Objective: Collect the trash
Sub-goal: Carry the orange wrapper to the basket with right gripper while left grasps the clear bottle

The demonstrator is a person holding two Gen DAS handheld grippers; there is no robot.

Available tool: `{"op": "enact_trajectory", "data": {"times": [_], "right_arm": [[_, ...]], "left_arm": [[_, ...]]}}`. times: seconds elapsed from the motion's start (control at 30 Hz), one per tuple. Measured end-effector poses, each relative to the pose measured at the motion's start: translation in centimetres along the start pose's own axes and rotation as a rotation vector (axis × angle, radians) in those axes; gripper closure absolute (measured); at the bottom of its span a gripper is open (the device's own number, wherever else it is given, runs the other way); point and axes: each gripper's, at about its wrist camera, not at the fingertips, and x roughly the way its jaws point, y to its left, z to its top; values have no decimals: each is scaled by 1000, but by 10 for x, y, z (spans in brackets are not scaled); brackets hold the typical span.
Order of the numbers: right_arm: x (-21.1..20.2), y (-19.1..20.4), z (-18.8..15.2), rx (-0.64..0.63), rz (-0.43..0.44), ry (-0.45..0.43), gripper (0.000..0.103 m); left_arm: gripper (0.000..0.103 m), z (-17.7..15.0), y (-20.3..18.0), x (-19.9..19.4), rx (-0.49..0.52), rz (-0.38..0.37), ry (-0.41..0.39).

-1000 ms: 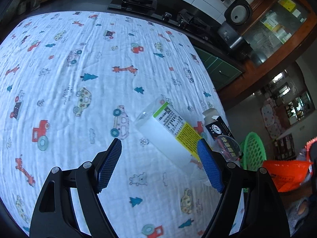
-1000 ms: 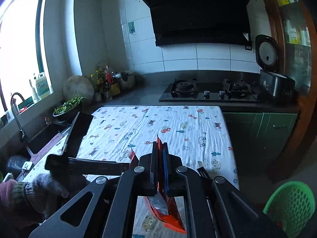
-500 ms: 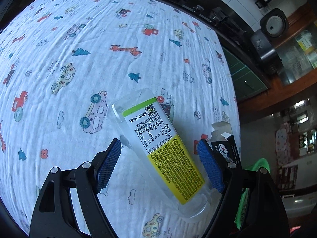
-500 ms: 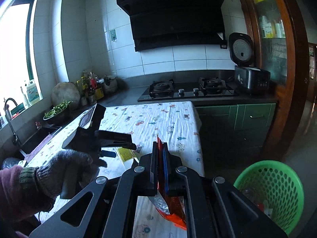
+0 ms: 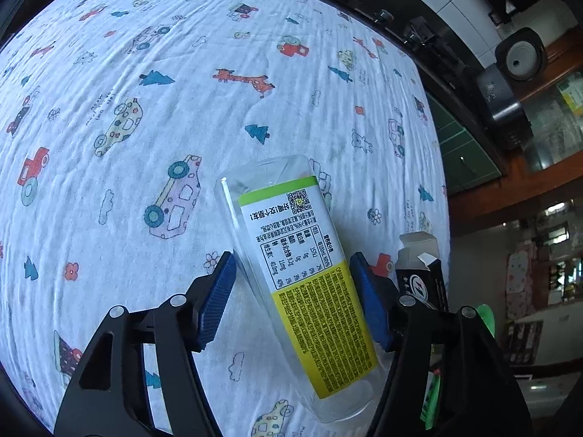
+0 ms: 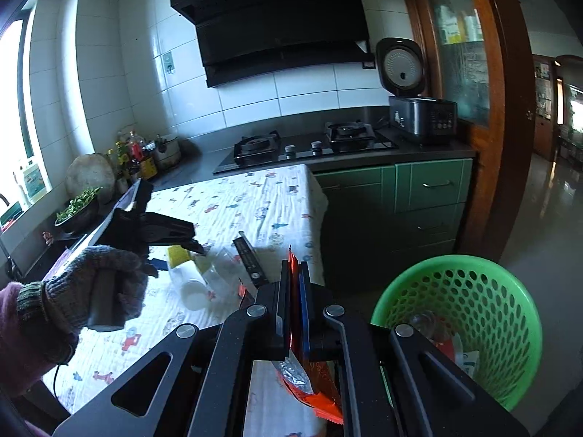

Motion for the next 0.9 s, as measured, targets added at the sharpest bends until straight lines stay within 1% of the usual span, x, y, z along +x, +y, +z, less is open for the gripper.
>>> {"op": "enact_trajectory", "data": {"times": [0.13,0.2,0.4,0.57,0.63,0.7,0.8,0.83,0.9], "right_arm": [[-3,-11,-1,15,-26,8,98],[-3,-20,-1,18,-63,13,98],[-1,-58,-5,60,-169,41,98],[-1,-101,-7,119,-267,43,98],[0,-121,-10,153,-309,39,98],[0,-136,-13,188,-326,35,98],[1,-160,-22,238,-367,30,95],[3,-168,-25,253,-380,38,90],[4,-179,-31,277,-397,46,86]], "left_arm": [[52,-8,2,-20,54,-53,-8],[55,-13,0,-32,94,-70,-19],[58,-25,-13,-69,184,-155,-39],[60,-42,-42,-97,282,-224,-71],[60,-50,-56,-102,318,-235,-78],[60,-57,-64,-105,342,-243,-87],[60,-67,-76,-109,366,-265,-82],[60,-71,-80,-111,381,-271,-83],[60,-79,-87,-118,402,-284,-90]]}}
